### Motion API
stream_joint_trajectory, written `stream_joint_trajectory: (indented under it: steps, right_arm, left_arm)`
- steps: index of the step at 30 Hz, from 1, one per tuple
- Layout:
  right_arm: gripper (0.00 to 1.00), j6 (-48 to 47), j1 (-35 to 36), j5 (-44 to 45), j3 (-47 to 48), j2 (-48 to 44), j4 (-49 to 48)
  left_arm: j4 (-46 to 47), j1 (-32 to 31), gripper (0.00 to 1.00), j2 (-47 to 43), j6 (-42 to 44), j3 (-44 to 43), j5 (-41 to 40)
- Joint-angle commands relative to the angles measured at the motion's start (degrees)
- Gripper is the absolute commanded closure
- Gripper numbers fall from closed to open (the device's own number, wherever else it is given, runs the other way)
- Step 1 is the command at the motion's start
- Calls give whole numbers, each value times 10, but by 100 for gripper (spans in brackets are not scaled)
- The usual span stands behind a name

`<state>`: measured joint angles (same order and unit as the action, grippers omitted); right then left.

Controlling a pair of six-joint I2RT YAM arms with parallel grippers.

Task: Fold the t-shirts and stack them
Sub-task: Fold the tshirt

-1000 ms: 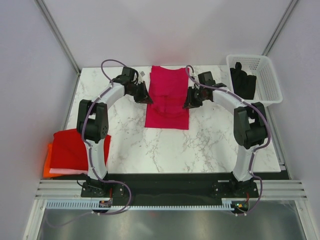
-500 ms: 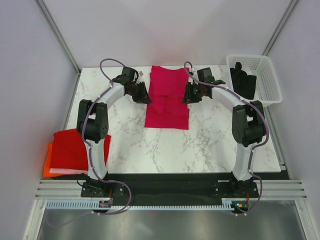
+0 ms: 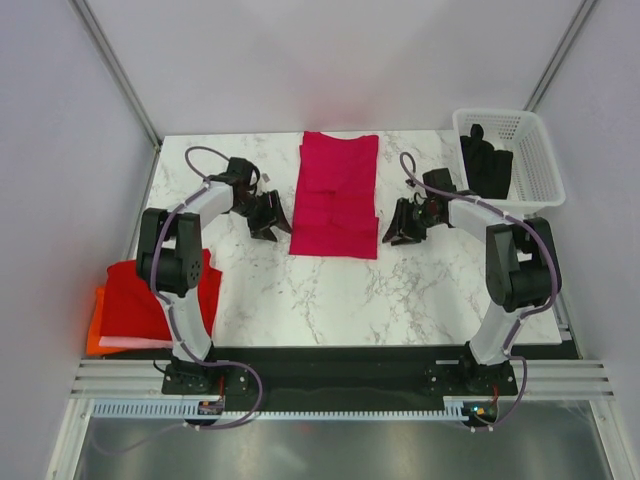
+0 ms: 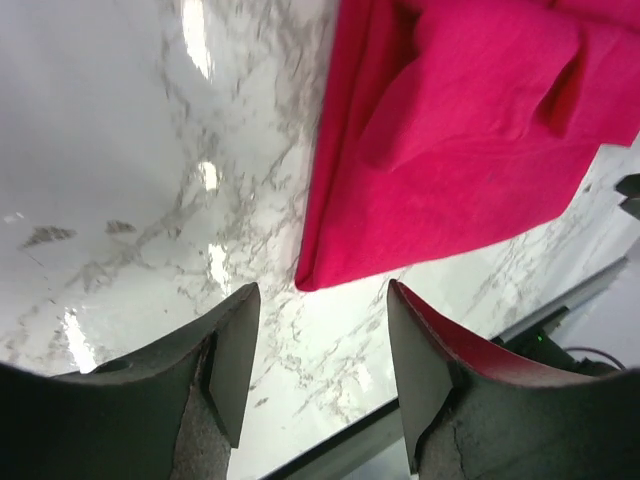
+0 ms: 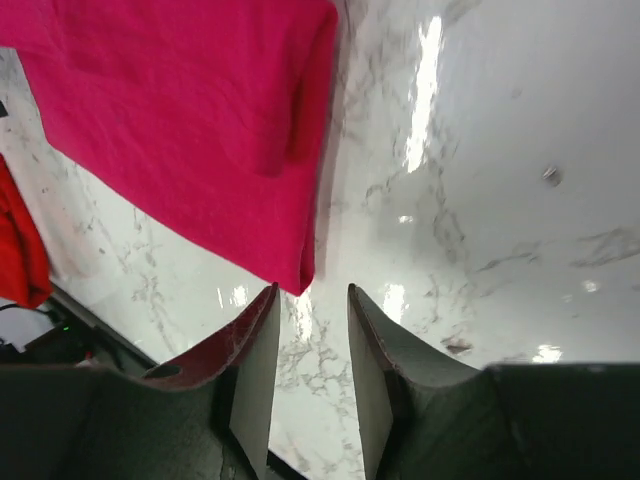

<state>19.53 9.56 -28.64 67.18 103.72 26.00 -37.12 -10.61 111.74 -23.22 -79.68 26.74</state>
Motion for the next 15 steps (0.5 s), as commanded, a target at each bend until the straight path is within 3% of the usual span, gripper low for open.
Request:
stream_joint_trajectory:
  steps: [1, 6, 15]
  right_arm:
    - [58, 76, 4, -81, -50, -5, -46]
    - [57, 134, 4, -107, -71, 18, -94]
    - [53, 147, 9, -109, -77, 41, -98]
  left_arm:
    - [5, 0, 40, -6, -18, 32, 74]
    - [21, 0, 43, 10, -36, 52, 95]
    - [38, -5, 44, 25, -50, 65, 100]
